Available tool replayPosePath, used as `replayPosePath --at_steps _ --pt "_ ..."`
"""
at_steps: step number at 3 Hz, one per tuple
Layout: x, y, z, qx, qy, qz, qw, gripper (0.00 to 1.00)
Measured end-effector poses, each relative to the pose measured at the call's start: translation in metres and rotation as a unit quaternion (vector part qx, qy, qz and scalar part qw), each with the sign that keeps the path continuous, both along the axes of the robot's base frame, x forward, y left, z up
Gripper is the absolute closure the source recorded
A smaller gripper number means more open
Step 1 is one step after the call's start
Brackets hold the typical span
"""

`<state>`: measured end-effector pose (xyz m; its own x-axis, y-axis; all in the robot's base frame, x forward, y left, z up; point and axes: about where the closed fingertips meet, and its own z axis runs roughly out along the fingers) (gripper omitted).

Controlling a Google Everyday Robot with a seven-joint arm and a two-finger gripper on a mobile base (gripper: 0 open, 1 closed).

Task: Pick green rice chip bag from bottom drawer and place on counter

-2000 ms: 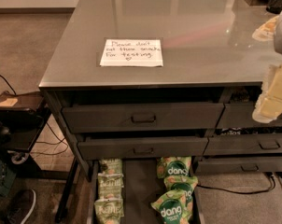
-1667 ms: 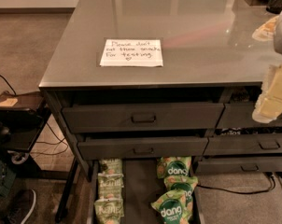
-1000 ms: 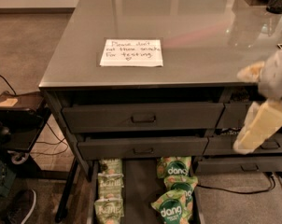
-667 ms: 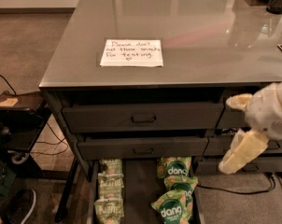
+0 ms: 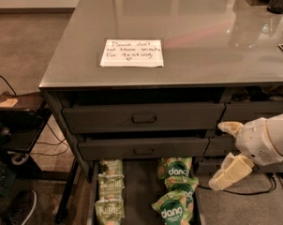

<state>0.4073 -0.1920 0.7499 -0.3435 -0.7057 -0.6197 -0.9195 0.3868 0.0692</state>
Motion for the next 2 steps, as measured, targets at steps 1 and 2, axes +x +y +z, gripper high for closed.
replayPosePath --at_steps 1,2 --pt "0.009 -0.009 -0.026 -0.017 -0.020 0.010 0.9996 0.00" --pt "0.030 -0.014 -0.078 -0.028 -0.058 0.048 0.9967 0.00"
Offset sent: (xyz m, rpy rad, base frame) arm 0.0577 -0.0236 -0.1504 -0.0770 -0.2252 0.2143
